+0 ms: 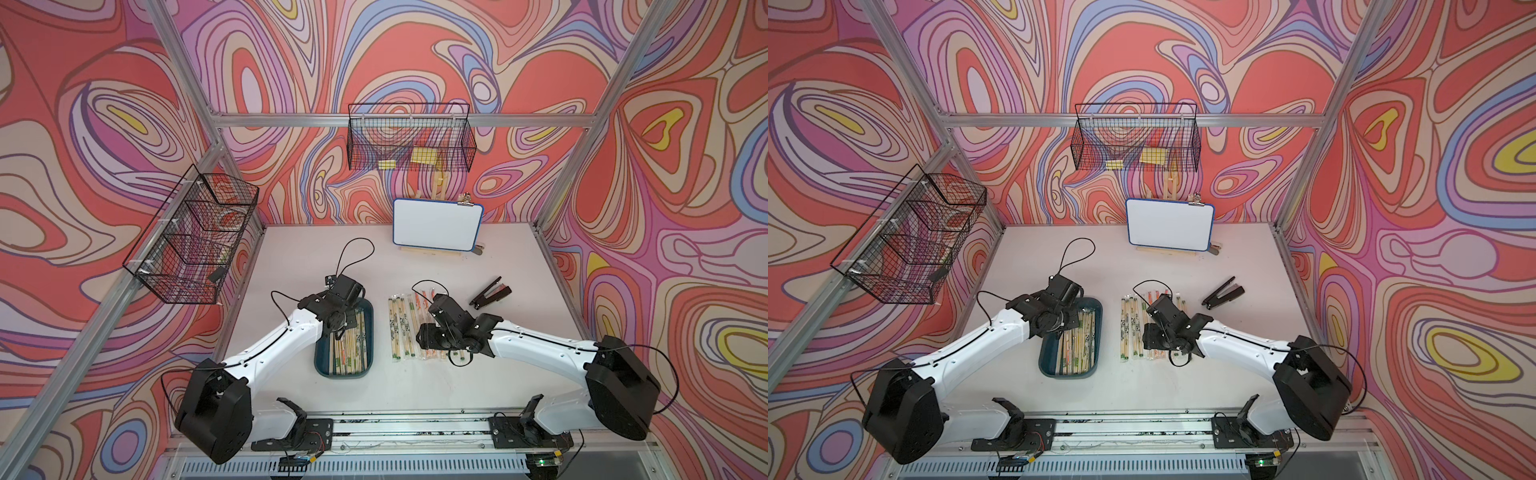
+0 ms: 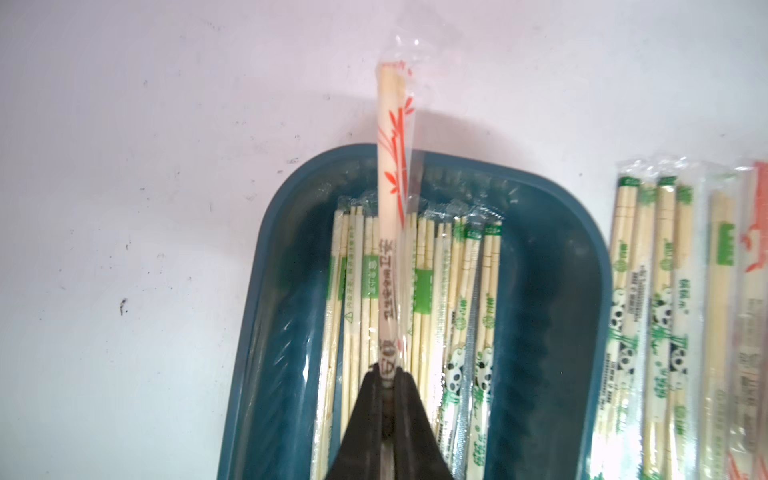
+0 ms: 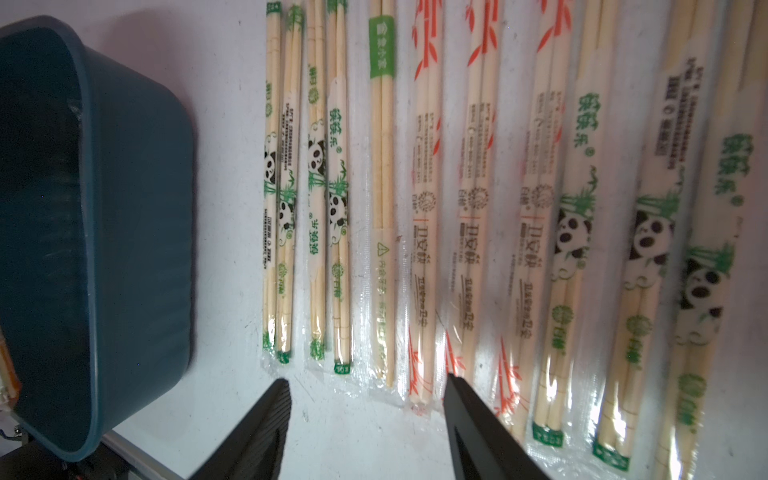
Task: Take the paired disposable chopsticks out of the storage box
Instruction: Pick up the paired disposable chopsticks from the storage box, then place the paired disposable chopsticks at the center of the board.
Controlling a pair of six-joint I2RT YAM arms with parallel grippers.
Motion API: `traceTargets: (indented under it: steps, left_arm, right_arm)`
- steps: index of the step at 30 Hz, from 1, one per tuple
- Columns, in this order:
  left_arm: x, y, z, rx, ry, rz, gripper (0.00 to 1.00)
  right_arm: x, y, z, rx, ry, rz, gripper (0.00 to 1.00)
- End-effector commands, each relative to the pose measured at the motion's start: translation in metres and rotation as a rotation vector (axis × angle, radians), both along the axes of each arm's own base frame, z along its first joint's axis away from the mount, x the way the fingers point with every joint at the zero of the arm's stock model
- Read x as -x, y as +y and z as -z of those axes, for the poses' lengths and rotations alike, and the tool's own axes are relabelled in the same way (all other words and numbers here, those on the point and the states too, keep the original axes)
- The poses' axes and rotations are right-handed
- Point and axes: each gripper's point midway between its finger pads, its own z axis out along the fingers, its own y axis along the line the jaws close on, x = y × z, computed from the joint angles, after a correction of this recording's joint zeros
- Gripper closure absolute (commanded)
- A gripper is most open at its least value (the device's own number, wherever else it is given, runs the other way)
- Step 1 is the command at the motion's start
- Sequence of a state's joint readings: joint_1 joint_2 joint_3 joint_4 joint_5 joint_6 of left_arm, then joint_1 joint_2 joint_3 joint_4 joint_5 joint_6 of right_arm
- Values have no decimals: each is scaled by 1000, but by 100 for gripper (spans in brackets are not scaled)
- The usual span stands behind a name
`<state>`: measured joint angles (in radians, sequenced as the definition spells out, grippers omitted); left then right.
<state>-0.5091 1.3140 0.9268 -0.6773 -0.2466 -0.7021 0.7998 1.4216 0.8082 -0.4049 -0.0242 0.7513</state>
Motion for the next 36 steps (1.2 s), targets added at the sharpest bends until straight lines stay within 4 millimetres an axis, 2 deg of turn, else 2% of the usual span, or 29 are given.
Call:
traceTargets:
  steps: [1,4,8,14,19,22,36]
  left_arm:
    - [1,-6,-13,31,6,28,100]
    - [-3,-20,-20,82,-13,45,100]
    - [-6,-49,-23,114,-25,91,100]
    - [-8,-100,-8,146,-1,152,100]
    - [-12,-128,9,160,31,179,100]
    - [-16,-134,20,150,45,181,100]
    - [-31,-136,59,55,82,176,98]
  right_arm:
    - [-6,5,-6,-16,-21,-4,36]
    - [-6,5,-6,-17,-23,-4,36]
    - [-4,2,-5,-14,-24,0,36]
    - [-1,-2,-2,-13,-19,10,36]
    - [2,-8,-3,-2,-24,15,36]
    - [4,-9,-2,-11,-20,23,36]
    - [5,-8,-3,-14,-12,19,36]
